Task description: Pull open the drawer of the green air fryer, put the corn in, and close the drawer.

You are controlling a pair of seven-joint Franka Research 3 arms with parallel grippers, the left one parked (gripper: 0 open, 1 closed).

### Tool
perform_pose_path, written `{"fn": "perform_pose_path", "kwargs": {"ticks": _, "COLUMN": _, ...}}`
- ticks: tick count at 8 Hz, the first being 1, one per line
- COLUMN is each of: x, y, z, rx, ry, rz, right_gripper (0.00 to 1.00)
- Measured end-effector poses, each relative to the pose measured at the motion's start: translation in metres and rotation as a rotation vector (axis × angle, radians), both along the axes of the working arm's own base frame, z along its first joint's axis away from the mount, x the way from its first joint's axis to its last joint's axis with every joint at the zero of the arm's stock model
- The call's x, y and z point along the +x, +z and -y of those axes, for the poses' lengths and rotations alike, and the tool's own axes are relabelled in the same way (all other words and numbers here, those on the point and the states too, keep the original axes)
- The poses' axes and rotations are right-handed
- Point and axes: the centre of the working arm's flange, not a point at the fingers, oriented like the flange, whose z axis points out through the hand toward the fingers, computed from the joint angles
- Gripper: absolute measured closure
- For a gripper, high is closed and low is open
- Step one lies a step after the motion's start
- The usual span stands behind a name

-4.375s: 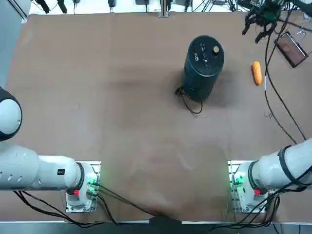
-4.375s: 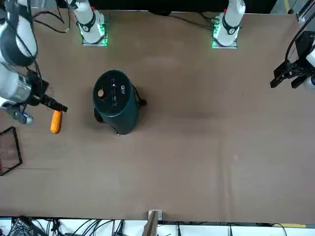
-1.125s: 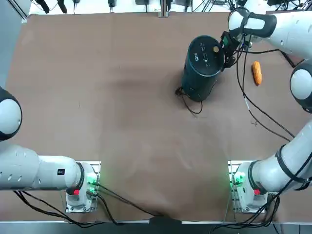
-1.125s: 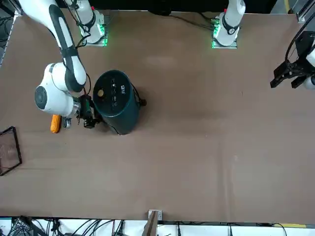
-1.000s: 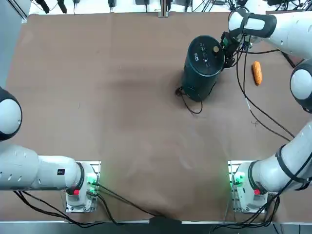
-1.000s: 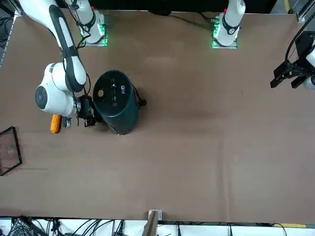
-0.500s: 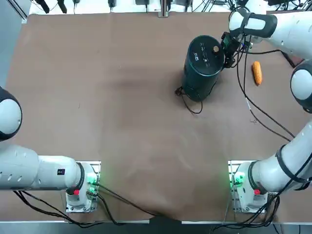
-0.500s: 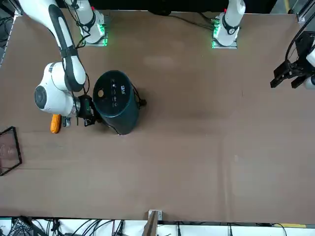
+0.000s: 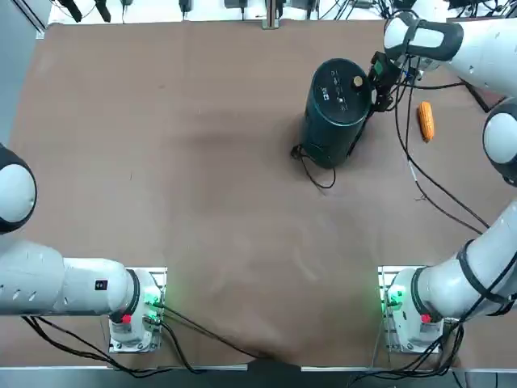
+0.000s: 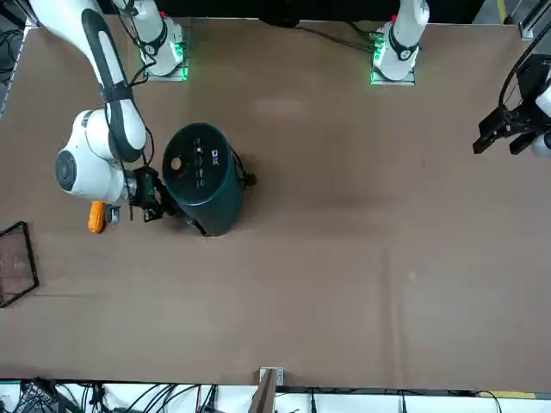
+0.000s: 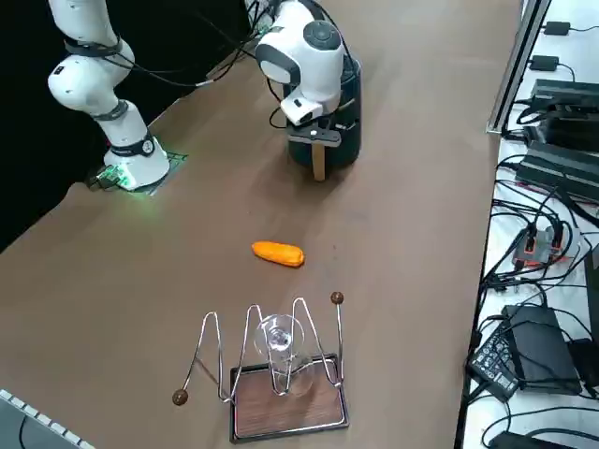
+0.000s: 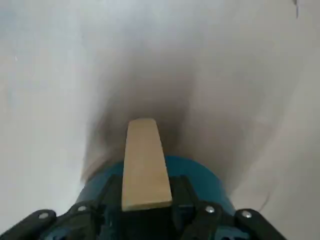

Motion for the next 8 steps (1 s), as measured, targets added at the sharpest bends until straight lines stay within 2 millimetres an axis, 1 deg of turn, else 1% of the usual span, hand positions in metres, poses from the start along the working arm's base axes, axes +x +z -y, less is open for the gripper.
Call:
{"fn": "perform_pose_path", "kwargs": {"ticks": 3, "x": 0.002, "y": 0.000, "z": 0.025, "rx": -0.005, "ry": -0.027, "rz": 0.001, "right_gripper": 0.51}}
{"fn": "perform_pose_path", "kwargs": {"ticks": 5, "x": 0.004, "y": 0.000, "z": 0.039, "rx": -0.029, "ry": -0.028, "rz": 0.009, "right_gripper": 0.51}}
{"fn": "perform_pose_path", "kwargs": {"ticks": 8, "x": 0.006, "y": -0.001, "z": 0.051, "rx": -0.036, "ry": -0.039, "rz": 0.019, "right_gripper": 0.51}}
